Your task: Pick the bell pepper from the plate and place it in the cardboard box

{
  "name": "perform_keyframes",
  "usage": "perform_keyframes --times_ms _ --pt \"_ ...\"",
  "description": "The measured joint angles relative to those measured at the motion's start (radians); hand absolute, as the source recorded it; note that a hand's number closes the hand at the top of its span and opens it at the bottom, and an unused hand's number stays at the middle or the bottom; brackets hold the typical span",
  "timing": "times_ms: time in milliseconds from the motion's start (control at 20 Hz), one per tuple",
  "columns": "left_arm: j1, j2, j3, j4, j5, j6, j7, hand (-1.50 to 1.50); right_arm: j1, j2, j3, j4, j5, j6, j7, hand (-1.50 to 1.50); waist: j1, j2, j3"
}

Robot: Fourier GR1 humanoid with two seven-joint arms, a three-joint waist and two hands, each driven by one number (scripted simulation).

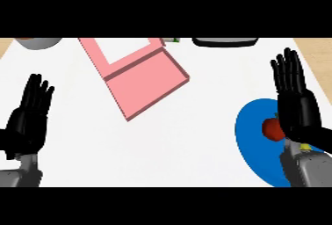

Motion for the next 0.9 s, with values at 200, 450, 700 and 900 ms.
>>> perform_keyframes --times_ms 200,450,700,900 --pt "-0.014 0.019 -0.061 0.001 -0.040 -0.047 0.000 0.00 0.053 0.022 -0.064 0.061 0.066 -0.172 0.103 -1.50 -0.013 -0.004 0.013" --pt "-0.026 0.052 -0.134 -0.007 -0.088 -0.104 0.003 0.00 0.165 -0.006 -0.158 0.163 0.200 -0.382 0.162 -1.50 -0.084 0.007 0.011" --pt "-0.044 0.066 -0.209 -0.027 -0.121 -0.157 0.019 0.00 0.323 -0.071 -0.145 0.312 0.451 -0.556 0.286 -1.50 -0.055 0.021 0.004" --pt "-0.067 0.063 -0.258 -0.029 -0.140 -0.185 0.041 0.00 0.392 -0.112 -0.114 0.353 0.645 -0.637 0.416 -1.50 -0.020 0.016 -0.002"
